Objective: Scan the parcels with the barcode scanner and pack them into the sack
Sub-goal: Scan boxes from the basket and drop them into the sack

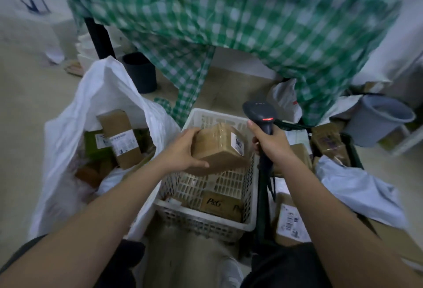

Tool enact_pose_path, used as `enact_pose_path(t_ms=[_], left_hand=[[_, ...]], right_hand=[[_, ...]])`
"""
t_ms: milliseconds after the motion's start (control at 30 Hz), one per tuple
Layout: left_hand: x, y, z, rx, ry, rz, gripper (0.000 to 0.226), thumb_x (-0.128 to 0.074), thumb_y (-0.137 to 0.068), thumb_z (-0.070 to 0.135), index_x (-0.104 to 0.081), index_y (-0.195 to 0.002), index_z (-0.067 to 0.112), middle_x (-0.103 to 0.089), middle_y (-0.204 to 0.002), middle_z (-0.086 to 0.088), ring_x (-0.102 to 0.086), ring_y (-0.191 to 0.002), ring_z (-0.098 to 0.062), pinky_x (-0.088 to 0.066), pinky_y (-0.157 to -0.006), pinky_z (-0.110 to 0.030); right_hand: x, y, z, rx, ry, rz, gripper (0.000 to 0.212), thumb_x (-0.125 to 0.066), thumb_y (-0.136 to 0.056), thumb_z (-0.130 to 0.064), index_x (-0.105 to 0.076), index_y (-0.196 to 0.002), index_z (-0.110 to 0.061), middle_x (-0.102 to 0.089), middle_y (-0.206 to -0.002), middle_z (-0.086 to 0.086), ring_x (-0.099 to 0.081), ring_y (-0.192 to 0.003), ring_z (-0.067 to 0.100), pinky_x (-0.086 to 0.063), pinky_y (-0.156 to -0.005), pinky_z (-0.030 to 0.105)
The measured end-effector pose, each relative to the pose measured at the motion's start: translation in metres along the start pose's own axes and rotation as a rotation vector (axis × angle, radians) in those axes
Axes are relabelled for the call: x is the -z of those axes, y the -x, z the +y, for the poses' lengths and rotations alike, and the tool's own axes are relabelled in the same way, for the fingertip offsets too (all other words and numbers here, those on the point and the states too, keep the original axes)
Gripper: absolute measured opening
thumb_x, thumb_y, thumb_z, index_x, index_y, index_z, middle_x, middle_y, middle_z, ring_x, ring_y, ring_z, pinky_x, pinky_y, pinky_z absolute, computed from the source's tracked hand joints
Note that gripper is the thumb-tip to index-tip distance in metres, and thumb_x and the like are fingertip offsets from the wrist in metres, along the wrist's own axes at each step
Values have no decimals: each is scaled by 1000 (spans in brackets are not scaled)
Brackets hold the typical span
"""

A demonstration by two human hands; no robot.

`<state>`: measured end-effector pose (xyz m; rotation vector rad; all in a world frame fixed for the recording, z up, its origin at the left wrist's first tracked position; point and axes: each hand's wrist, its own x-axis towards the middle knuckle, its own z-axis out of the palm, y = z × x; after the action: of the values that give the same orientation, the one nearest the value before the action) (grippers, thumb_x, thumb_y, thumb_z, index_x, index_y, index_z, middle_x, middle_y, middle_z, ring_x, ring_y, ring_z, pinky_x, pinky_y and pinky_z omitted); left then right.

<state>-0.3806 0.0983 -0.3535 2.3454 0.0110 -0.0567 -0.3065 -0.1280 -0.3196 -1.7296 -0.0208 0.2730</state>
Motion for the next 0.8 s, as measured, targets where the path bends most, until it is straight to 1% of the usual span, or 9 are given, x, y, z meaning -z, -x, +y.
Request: enact_pose_path(t_ms=[133,200,267,367,467,567,633,733,800], left_hand=[[13,28,11,-46,-24,38,100,-86,-66,36,-26,-144,21,-36,-142,2,-41,-127,-16,-41,-106,-39],[13,38,9,-98,-79,49,98,-86,-66,37,-28,-143,22,-33,-142,3,-36,-128,-14,-38,-108,-38],[12,44,2,-175,-115,68,96,-87,-66,35,-30,-143,22,-29,-145,3,-29,-133,-14,-32,-112,-40],[11,47,-10,-172,-170,150,98,-86,-67,33,-28,-146,29,-12,-155,-1,-9,-144,-20,-18,-119,-44],[12,43,-17,-97,-218,240,96,-82,-73,29,-23,-147,43,6,-157,2,6,-145,-22,-12,-118,-49],[14,36,-19,-66,-101,207,103,-79,-79,20,-7,-143,55,15,-157,4,7,-146,-16,-16,-120,-46],[13,32,-17,-59,28,131,111,-81,-76,19,1,-142,56,25,-157,6,15,-143,-7,-17,-120,-42],[15,29,-13,-45,173,48,124,-86,-69,26,6,-148,49,32,-153,16,22,-141,-1,-16,-120,-41],[21,29,-11,-40,298,37,118,-83,-73,22,3,-150,47,27,-153,23,16,-143,0,-19,-120,-45]], right_hand=[[-5,24,7,-70,-61,6,31,-78,-77,-41,-63,-89,-17,-62,-75,2,-56,-67,18,-44,-63,33],[-13,28,12,-72,-47,44,29,-78,-78,-38,-65,-94,-18,-68,-87,4,-63,-81,21,-52,-73,36],[-19,26,17,-88,-34,51,26,-78,-78,-40,-64,-91,-22,-69,-97,7,-65,-93,24,-52,-87,41],[-24,21,22,-165,-55,-19,32,-79,-75,-44,-65,-96,-24,-70,-104,8,-64,-99,28,-50,-97,46],[-28,14,24,-220,-136,-59,43,-82,-73,-41,-67,-107,-20,-72,-104,8,-67,-99,28,-51,-96,47],[-36,8,23,-197,-295,6,37,-81,-77,-26,-67,-109,-13,-73,-100,9,-70,-92,25,-57,-84,39],[-42,5,23,-180,-353,46,36,-80,-78,-20,-66,-109,-9,-73,-98,10,-70,-87,24,-58,-73,35],[-47,2,24,-180,-387,104,29,-78,-79,-17,-65,-105,-10,-72,-98,11,-69,-88,26,-57,-80,39],[-46,-1,24,-162,-415,134,26,-79,-79,-18,-66,-101,-13,-72,-99,10,-69,-91,27,-56,-87,43]])
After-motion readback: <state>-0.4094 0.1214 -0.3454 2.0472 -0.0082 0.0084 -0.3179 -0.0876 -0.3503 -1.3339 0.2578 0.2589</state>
